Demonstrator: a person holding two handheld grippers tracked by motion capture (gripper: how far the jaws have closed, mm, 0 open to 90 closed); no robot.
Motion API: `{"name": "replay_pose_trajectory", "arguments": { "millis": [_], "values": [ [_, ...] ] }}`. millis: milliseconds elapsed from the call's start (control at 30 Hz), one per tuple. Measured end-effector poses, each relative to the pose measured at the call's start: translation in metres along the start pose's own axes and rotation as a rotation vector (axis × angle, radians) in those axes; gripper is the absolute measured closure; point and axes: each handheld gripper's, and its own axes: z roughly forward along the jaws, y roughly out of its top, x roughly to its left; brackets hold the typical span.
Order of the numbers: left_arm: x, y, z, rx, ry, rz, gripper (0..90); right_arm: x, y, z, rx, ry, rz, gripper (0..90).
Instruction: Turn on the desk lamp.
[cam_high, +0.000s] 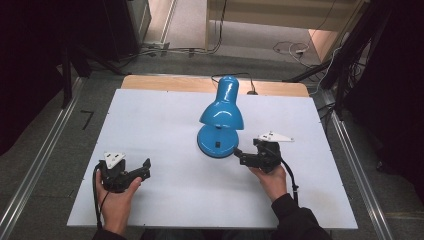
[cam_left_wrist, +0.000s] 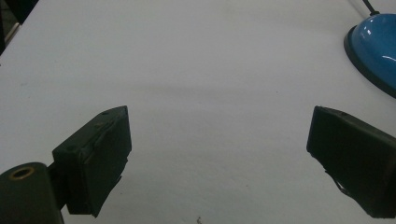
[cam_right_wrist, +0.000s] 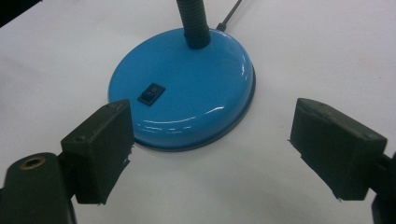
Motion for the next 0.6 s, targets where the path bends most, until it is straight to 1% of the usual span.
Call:
{"name": "replay_pose_trajectory", "arguments": {
  "millis": [300,400,467,600],
  "values": [
    [-0.001,0.0,0.0,0.002,-0.008,0.006,7.2,0.01,0.003,0.007,0.003,0.012,-0.02,13.1],
    [0.0,0.0,0.0,0.0,-0.008,0.004,7.2,0.013,0.003,0.01,0.002,0.009,-0.028,14.1],
    [0.0,0.0,0.0,0.001,-0.009,0.006,7.2,0.014,0.004,0.012,0.002,0.008,-0.028,17.3],
    [-0.001,0.0,0.0,0.002,-0.01,0.008,7.2,0.017,0.005,0.015,-0.007,0.005,-0.031,20.8]
  ]
}}
